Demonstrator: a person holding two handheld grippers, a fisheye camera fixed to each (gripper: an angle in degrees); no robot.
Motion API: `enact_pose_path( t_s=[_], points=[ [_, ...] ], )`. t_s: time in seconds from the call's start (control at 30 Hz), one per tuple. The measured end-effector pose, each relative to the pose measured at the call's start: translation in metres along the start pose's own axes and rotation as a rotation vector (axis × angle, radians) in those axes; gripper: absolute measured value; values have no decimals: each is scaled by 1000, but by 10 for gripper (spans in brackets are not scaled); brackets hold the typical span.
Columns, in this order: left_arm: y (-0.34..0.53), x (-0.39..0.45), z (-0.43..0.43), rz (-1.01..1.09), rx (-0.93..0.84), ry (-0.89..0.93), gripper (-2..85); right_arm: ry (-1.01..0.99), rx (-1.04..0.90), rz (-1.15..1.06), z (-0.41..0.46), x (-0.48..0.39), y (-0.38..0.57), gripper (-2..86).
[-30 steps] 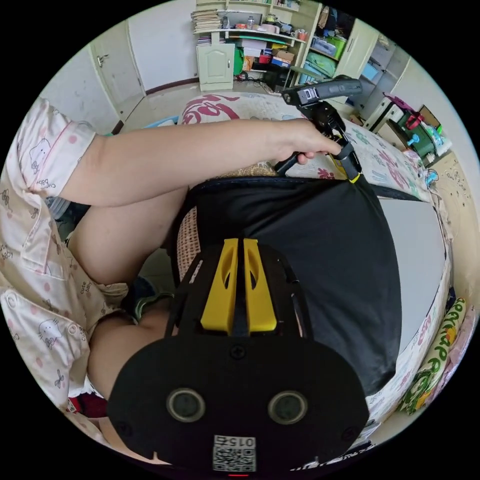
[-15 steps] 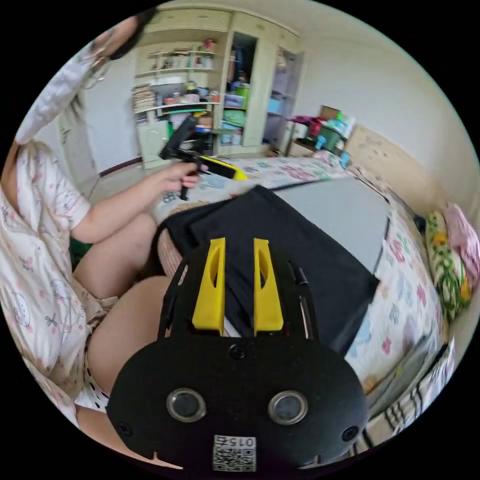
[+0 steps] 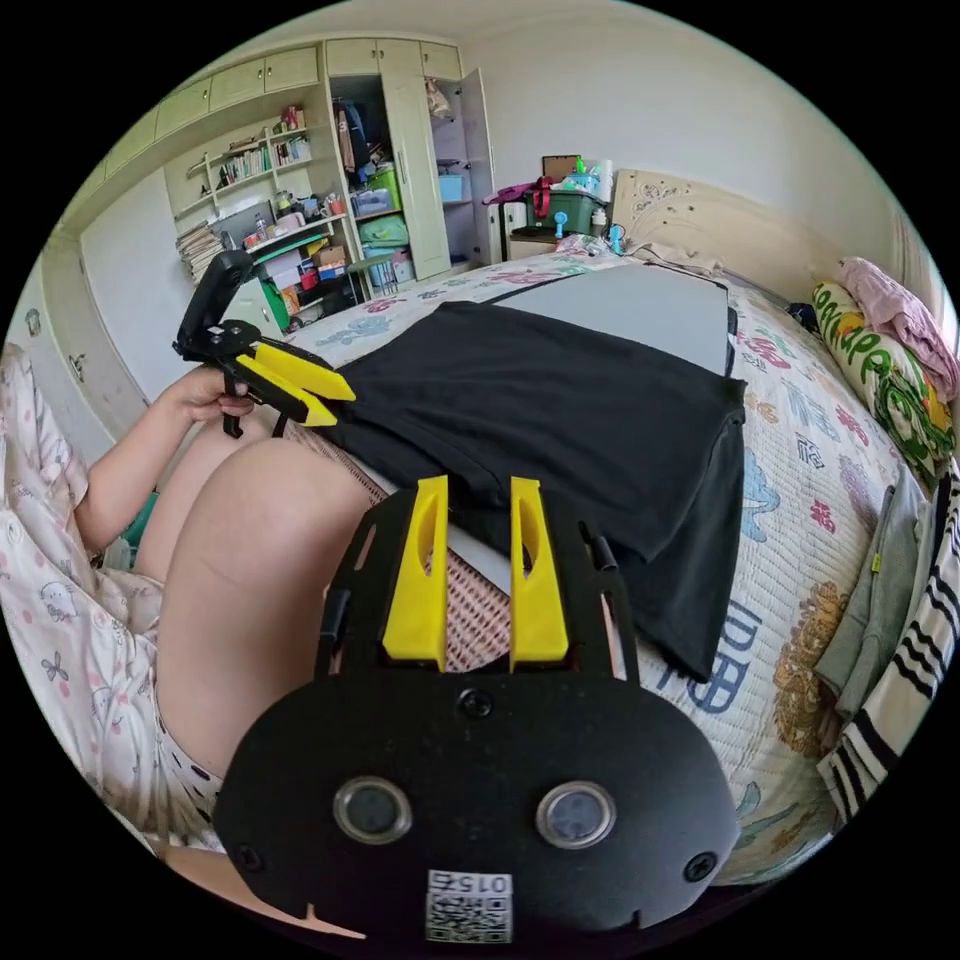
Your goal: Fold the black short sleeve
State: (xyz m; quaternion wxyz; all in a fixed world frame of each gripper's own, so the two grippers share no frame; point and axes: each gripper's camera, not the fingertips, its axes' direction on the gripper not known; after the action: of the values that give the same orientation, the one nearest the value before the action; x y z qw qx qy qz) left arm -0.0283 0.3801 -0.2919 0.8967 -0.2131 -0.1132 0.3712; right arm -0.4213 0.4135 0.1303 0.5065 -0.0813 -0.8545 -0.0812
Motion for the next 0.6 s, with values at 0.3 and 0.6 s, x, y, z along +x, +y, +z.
enact_pose_path(
  t_s=[0.3, 0.6],
  points=[
    [14, 13, 62, 6, -20, -216, 28, 125, -89, -73, -17, -43, -86, 4],
    [21, 16, 88, 7, 0, -186, 8, 97, -106, -26, -75, -58, -162, 7]
  ],
)
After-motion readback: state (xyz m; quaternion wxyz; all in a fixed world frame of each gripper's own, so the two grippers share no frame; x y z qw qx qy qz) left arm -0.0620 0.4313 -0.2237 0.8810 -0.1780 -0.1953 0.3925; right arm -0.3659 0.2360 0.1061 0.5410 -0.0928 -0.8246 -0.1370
